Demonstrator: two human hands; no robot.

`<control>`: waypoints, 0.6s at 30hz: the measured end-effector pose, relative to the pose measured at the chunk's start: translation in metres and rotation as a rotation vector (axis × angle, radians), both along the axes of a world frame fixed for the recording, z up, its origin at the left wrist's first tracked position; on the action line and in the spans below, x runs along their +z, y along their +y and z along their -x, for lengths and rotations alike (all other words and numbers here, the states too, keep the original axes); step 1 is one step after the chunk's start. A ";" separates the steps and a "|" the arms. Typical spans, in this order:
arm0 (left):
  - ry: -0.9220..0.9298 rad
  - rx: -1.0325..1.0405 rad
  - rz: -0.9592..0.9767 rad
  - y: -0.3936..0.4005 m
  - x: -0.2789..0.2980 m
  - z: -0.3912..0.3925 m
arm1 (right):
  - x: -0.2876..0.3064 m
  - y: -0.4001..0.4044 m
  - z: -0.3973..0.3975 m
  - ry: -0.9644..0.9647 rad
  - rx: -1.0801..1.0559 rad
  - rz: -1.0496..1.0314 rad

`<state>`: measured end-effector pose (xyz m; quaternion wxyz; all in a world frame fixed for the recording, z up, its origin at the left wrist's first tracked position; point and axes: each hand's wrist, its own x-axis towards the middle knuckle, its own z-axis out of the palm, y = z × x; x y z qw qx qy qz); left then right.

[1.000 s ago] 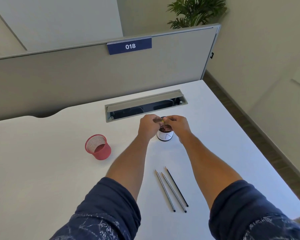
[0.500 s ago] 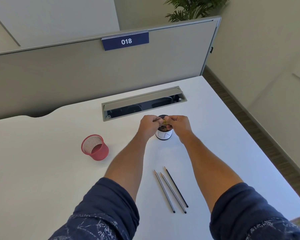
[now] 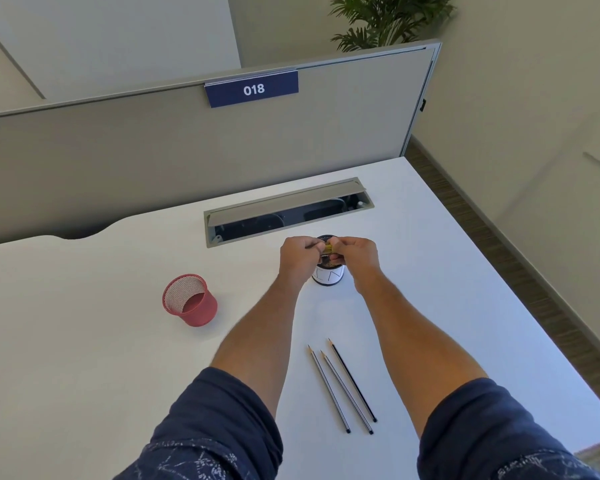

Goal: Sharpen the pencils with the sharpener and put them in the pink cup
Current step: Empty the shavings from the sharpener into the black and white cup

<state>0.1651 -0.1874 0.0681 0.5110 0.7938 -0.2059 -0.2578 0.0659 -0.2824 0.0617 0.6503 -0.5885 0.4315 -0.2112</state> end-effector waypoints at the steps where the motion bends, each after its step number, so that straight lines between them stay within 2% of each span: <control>1: 0.004 -0.002 0.001 0.000 0.000 0.000 | 0.000 0.000 0.001 0.003 0.009 0.027; 7: 0.017 0.001 -0.020 -0.001 0.000 0.002 | -0.001 -0.006 0.003 0.046 0.098 0.173; 13: 0.133 0.015 0.023 0.001 0.004 -0.009 | 0.003 -0.016 0.007 -0.019 0.274 0.130; 18: 0.176 0.001 0.046 0.001 0.005 -0.012 | 0.004 -0.014 0.010 -0.087 0.291 0.170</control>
